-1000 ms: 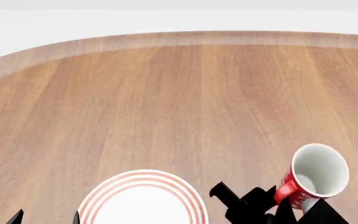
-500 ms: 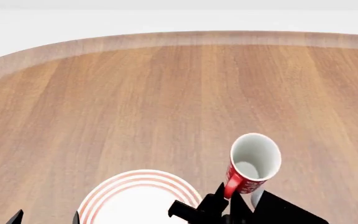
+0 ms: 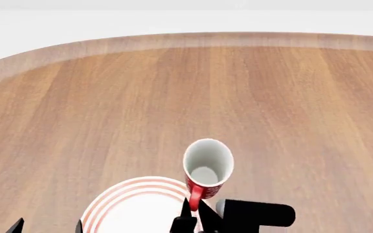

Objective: Put the red mug on the left plate.

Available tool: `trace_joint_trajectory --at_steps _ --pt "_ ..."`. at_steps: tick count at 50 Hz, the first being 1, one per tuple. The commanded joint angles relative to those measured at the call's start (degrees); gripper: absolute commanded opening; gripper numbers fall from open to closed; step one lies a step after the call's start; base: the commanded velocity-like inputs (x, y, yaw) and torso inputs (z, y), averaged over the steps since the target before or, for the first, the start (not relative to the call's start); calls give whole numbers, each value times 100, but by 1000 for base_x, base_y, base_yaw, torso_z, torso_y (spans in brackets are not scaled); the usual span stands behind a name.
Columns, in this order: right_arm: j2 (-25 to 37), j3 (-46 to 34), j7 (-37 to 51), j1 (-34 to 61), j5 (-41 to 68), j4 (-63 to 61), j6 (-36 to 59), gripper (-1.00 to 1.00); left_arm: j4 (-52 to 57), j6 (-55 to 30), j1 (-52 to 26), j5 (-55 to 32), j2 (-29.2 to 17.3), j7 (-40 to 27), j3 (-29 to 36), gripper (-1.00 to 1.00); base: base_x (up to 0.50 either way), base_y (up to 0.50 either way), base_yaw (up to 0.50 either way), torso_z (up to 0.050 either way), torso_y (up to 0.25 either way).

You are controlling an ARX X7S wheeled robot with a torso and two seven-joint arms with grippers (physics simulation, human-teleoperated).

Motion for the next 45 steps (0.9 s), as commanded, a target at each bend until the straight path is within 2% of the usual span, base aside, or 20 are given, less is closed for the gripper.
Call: trace_joint_trajectory --at_steps 1,11,24,45 --pt "95 -310 -661 294 -115 308 229 -100 11 -14 -6 -13 -13 -22 17 100 0 0 0 0 0" --pt "230 -706 -1049 640 -74 472 795 -100 -39 16 -24 -18 -14 -20 35 100 0 0 0 0 0" --pt "94 -817 -1647 729 25 913 726 -100 -23 13 -19 -33 -34 -44 48 100 0 0 0 0 1" --pt "-123 -985 -1988 831 -280 1654 503 -100 -26 18 -34 -50 -51 -74 76 100 0 0 0 0 0"
